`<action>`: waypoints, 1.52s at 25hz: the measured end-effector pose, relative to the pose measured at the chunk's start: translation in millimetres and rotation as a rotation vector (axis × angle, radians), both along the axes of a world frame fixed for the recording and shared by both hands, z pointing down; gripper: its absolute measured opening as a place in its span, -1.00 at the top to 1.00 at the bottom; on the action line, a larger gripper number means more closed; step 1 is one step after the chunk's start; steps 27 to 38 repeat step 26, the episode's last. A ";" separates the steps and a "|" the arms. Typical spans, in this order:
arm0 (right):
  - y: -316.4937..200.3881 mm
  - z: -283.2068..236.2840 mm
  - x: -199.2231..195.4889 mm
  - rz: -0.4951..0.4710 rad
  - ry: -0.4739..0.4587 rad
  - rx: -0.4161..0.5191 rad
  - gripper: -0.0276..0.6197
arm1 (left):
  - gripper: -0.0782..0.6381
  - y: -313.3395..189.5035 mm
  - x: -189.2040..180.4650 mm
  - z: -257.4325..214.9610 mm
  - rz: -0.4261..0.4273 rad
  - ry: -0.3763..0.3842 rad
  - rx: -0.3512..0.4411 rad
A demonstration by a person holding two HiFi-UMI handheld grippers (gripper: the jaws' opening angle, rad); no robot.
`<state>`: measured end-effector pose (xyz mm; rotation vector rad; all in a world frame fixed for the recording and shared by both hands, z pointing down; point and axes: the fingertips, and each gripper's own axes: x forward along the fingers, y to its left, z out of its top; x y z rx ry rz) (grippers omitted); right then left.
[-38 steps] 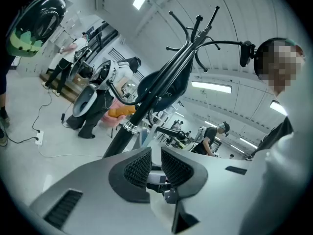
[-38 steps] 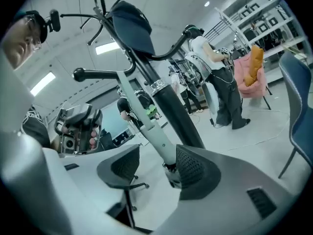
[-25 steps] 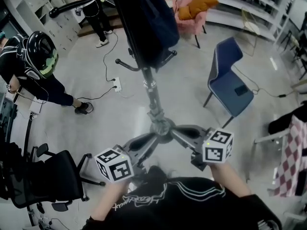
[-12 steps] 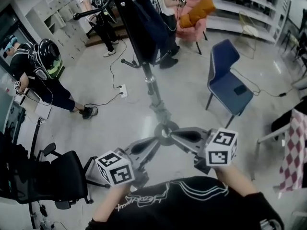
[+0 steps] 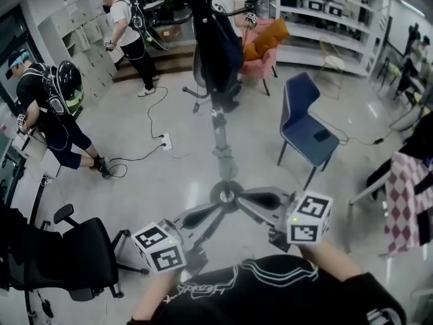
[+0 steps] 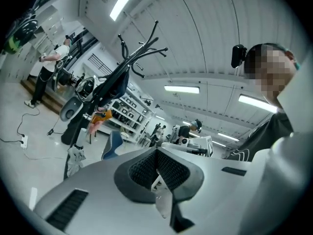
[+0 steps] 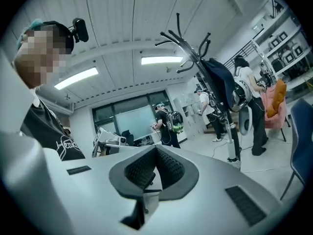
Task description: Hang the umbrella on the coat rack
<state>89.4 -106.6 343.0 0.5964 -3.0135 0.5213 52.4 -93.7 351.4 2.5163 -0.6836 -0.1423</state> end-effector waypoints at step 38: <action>140.0 0.5 -11.8 0.073 -0.141 -0.092 0.88 | 0.79 131.9 -29.6 -9.5 -0.006 0.011 0.037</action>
